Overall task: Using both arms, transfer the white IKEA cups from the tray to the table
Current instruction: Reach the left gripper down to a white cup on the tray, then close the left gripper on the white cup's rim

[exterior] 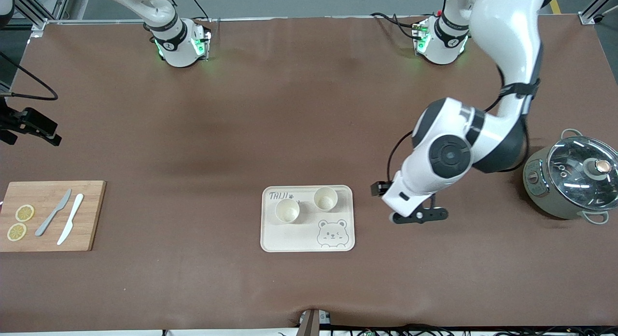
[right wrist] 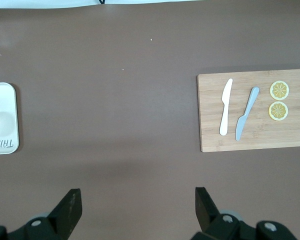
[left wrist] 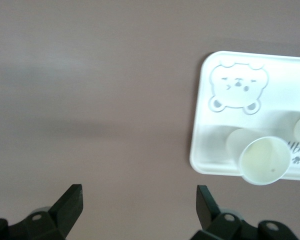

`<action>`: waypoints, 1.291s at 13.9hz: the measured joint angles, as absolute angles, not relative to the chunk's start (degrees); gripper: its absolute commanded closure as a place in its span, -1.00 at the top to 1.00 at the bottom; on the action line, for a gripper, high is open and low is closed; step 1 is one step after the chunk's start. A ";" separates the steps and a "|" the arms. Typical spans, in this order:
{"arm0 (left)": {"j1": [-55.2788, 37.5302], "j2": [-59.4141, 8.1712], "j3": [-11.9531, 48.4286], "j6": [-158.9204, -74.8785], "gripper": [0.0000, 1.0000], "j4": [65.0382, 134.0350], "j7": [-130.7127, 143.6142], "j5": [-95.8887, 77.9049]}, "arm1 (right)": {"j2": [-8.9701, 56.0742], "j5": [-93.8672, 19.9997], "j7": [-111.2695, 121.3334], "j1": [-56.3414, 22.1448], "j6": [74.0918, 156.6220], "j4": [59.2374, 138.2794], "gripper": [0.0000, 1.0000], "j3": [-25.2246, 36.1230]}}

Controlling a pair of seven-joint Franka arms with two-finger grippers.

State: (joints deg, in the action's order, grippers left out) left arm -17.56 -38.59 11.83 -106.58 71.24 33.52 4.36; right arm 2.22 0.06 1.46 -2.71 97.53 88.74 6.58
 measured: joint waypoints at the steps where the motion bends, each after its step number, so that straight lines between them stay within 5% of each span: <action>1: -18.70 -39.99 11.82 -108.67 1.00 71.23 35.00 4.36 | 2.22 0.06 1.47 -2.71 97.53 88.74 1.00 6.58; 18: -26.75 -50.71 11.73 -121.42 1.00 71.08 47.39 4.36 | 2.36 0.06 1.47 -0.46 97.19 88.74 1.00 6.68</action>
